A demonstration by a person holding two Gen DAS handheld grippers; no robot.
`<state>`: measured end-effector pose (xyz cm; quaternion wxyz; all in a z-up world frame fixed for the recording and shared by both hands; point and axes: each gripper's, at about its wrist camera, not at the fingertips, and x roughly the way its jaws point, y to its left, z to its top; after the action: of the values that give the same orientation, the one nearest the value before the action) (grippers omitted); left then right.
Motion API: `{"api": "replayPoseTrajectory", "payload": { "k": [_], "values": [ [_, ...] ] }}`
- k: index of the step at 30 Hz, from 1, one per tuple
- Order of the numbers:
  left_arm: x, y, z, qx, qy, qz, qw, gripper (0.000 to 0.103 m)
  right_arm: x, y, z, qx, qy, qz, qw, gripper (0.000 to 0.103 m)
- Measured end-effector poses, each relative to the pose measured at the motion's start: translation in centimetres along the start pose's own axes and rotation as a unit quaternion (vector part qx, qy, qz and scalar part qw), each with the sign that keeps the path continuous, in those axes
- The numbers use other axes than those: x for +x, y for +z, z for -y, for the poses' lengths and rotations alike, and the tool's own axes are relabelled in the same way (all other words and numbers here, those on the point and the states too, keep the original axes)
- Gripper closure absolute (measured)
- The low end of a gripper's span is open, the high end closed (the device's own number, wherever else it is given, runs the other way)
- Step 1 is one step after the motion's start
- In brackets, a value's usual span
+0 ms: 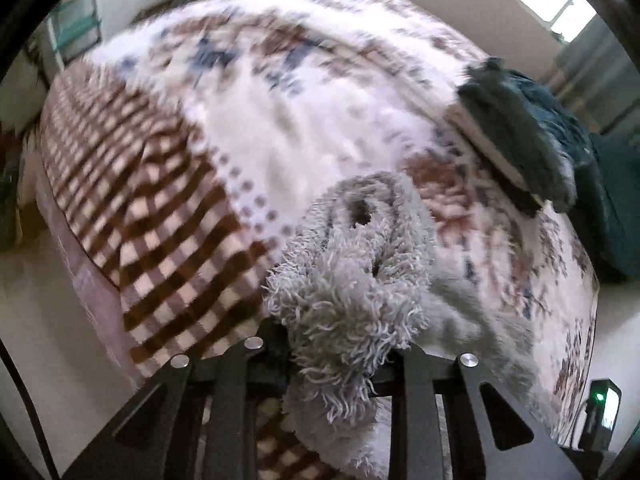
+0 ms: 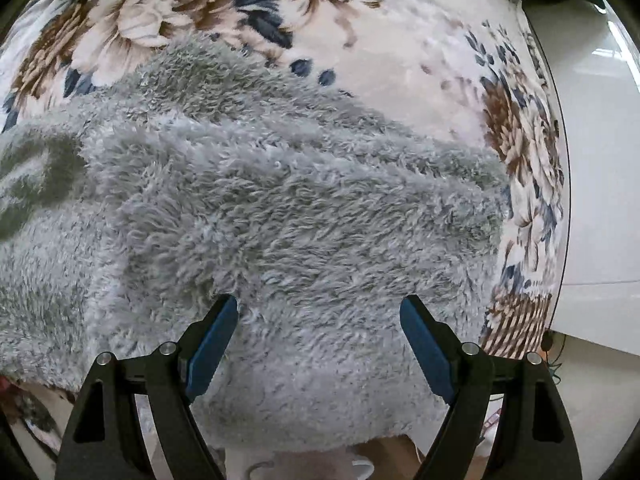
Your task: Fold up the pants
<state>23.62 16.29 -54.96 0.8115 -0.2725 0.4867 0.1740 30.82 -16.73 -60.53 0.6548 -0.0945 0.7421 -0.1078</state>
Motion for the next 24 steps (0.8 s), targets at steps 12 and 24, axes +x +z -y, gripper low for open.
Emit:
{"api": "replayPoseTrajectory", "payload": {
  "k": [12,24],
  "values": [
    [-7.0,-4.2,13.4,0.130,-0.058,0.033,0.9892,0.083,-0.1,0.0,7.0,-0.011,0.071,0.039,0.997,0.018],
    [-5.6,-13.9,26.0,0.247,-0.072,-0.011,0.9662,0.083,5.7,-3.7,24.4,0.089,0.028,0.009,0.996,0.018]
  ]
}}
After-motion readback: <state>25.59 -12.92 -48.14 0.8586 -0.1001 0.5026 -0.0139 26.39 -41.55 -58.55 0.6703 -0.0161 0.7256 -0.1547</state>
